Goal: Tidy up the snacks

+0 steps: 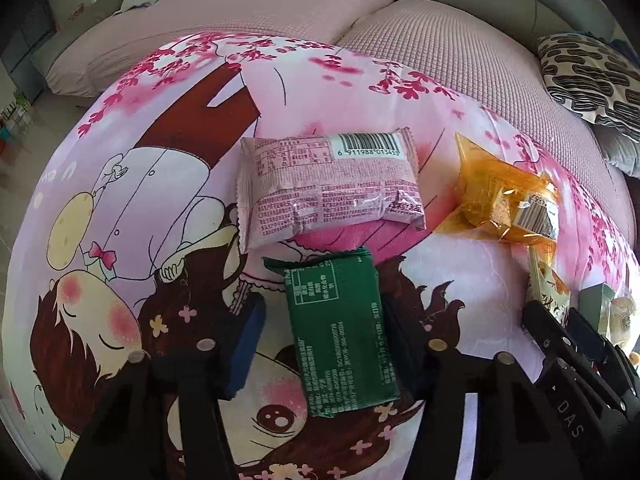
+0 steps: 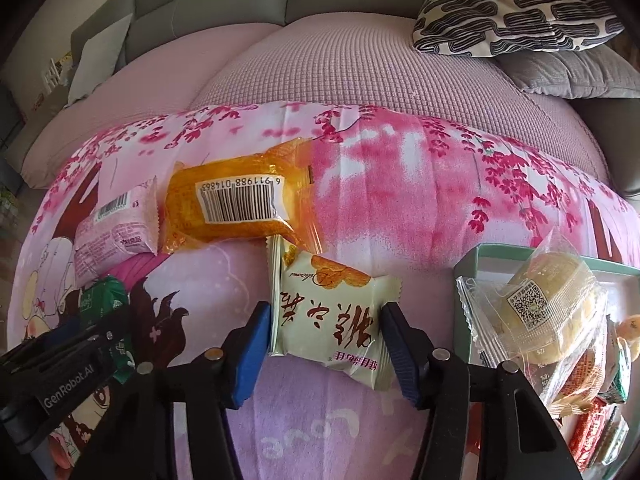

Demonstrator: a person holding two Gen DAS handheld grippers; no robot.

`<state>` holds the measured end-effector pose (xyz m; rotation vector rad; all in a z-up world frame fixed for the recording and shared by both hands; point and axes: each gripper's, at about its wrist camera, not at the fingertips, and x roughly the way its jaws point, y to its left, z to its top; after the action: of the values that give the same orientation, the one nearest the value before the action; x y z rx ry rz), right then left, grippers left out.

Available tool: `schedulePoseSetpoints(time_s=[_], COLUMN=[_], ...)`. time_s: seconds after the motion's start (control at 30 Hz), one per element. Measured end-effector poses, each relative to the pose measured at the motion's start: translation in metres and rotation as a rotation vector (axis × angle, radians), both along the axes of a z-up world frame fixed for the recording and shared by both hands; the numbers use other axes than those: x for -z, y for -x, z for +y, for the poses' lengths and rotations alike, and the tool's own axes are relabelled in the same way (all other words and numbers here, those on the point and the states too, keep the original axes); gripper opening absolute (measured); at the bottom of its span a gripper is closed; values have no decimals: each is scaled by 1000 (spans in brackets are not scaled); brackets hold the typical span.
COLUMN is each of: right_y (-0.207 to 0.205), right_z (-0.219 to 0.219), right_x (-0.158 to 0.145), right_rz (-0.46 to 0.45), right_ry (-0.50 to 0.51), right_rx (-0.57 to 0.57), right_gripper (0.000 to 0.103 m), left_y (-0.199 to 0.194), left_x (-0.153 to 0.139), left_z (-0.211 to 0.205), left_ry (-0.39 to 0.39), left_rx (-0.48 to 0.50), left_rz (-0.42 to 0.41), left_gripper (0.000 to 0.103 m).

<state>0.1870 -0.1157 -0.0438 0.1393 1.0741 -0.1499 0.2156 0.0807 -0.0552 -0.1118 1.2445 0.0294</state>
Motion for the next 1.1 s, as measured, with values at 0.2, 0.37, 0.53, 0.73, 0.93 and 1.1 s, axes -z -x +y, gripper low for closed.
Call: schedulePoseSetpoints(time_s=[0.2, 0.37, 0.53, 0.73, 0.93, 1.1], right_y=[14, 31, 50, 75, 97, 111], right_z=[-6, -6, -5, -4, -6, -11], right_x=[-3, -11, -23, -39, -54, -64], right_rz=[-27, -47, -75, -103, -121, -143], right_ry=[-69, -102, -127, -115, -95, -80], right_rx=[6, 8, 11, 24, 31, 36], right_gripper=[55, 55, 55, 55, 55, 55], left_y=[7, 21, 36, 53, 58, 61], left_x=[-5, -12, -25, -46, -60, -71], left_z=[-9, -13, -19, -20, -25, -34], left_ry=[9, 9, 12, 36, 46, 43], left_rx=[23, 30, 48, 72, 96, 119], left_rz=[7, 2, -19, -56, -89, -116], left_gripper=[41, 41, 41, 41, 41, 41])
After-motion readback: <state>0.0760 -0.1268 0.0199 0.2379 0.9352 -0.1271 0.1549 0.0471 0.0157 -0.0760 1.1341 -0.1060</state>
